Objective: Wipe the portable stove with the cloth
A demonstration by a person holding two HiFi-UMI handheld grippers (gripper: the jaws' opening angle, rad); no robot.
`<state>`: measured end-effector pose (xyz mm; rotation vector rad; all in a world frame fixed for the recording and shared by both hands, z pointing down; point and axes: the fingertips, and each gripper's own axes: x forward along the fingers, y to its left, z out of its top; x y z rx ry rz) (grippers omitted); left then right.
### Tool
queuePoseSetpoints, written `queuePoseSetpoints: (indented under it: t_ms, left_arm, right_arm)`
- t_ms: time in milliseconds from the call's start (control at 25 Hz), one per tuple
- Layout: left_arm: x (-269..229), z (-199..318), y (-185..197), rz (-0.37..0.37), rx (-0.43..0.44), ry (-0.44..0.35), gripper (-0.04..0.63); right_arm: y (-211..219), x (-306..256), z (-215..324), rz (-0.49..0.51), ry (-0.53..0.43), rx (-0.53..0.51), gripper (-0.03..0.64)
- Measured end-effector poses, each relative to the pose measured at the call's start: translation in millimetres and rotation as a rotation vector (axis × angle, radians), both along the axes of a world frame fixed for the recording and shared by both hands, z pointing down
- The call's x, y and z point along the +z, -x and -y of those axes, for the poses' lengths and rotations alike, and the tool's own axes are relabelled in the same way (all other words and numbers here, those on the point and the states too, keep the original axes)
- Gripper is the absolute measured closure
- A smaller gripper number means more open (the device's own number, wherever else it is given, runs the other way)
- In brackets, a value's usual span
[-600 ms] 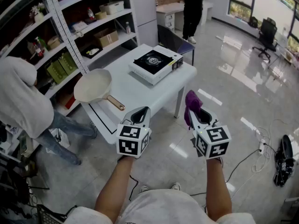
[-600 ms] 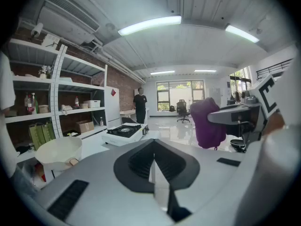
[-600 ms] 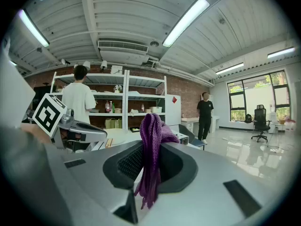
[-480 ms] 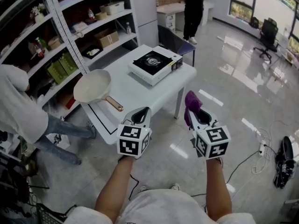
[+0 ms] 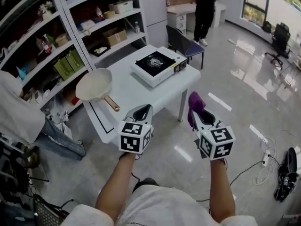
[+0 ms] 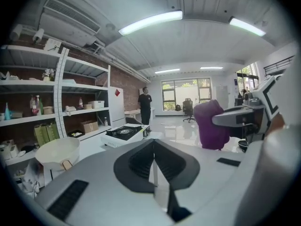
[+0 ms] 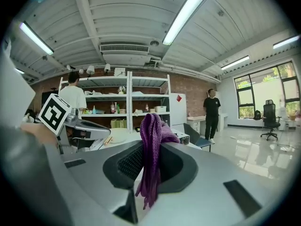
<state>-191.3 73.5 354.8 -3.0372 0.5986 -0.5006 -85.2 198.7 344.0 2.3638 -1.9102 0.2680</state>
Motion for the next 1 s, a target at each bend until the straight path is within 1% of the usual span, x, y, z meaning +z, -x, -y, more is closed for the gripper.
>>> queuePoseSetpoints:
  t_ms: [240, 440, 680, 1000]
  left_arm:
    - [4.6, 11.2, -24.8, 0.012, -0.011, -0.003, 0.591]
    - [14.0, 34.8, -56.2, 0.023, -0.004, -0.003, 0.591]
    - [23.1, 86.0, -105.8, 0.014, -0.010, 0.012, 0.591]
    - [31.3, 166.5, -161.4, 0.016, -0.024, 0.045, 0.591]
  right_arm:
    - [-27.4, 6.7, 4.7, 0.015, 0.001, -0.008, 0.557]
    - [-54.1, 17.3, 27.7, 0.021, 0.014, -0.018, 0.557]
    - [-94.3, 27.6, 78.1, 0.020, 0.049, -0.034, 0.557]
    - [-151.3, 28.7, 168.4, 0.016, 0.086, -0.058, 0.557]
